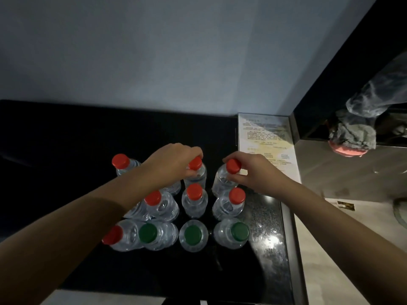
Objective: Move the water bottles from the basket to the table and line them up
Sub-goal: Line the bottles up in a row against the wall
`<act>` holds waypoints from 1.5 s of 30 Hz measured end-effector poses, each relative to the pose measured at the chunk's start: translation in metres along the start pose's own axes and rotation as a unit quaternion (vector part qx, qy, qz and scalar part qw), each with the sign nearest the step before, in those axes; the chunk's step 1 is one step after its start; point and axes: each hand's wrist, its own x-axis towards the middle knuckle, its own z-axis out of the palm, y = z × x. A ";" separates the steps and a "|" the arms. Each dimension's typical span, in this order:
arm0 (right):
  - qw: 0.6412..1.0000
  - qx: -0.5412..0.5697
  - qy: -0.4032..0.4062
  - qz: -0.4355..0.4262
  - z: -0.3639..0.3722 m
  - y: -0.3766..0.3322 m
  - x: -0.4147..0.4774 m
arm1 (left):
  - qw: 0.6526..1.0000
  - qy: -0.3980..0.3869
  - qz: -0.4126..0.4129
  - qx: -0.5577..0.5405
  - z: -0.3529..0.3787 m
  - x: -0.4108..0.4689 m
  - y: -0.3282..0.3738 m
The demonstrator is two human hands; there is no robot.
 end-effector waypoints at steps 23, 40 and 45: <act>0.973 0.066 0.201 0.093 -0.066 0.055 0.162 | 0.993 0.099 -0.032 -0.060 -0.060 0.172 -0.067; 0.959 0.186 0.197 0.085 -0.018 0.102 0.180 | 0.925 0.227 -0.013 -0.305 0.000 0.187 -0.069; 0.953 0.220 0.180 0.102 0.025 0.131 0.186 | 0.926 0.156 -0.046 -0.340 0.042 0.196 -0.082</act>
